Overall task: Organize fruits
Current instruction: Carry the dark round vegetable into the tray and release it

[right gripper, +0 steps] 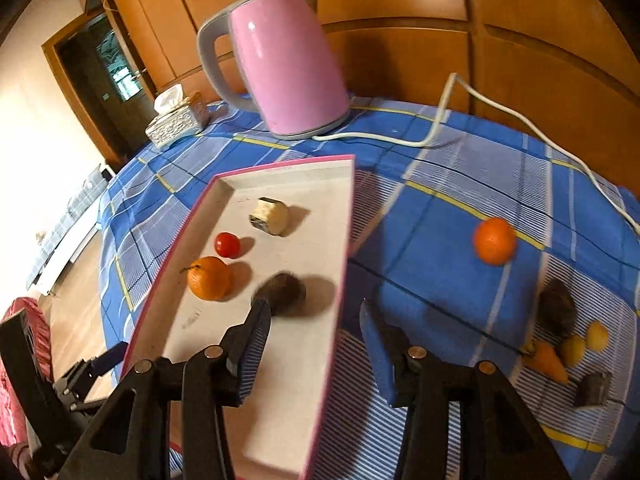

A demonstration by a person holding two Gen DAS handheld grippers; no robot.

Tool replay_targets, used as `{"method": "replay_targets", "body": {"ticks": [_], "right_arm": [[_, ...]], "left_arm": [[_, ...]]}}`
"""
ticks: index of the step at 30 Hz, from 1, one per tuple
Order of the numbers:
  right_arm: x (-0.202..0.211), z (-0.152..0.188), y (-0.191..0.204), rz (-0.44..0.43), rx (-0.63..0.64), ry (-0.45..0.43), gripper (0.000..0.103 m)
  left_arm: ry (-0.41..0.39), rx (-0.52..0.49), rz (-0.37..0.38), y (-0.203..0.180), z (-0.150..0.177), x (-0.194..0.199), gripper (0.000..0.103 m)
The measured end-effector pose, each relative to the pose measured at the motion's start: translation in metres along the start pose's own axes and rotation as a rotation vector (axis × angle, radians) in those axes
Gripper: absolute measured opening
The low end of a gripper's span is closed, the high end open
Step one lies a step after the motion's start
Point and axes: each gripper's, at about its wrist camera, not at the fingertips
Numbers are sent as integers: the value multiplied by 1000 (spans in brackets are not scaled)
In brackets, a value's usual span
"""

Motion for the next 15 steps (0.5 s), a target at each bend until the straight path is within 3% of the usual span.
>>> {"method": "replay_targets", "body": {"ticks": [15], "right_arm": [[42, 70, -73, 173, -169, -16, 47]], "left_arm": [[-1, -15, 3, -5, 1, 4, 87]]}}
Point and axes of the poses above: each gripper's, at about its wrist camera, not at the fingertips, and x roughly against the way its jaws point, y to its left, z to its underside, and after that the axes turned 11 degrees about y, right-handed
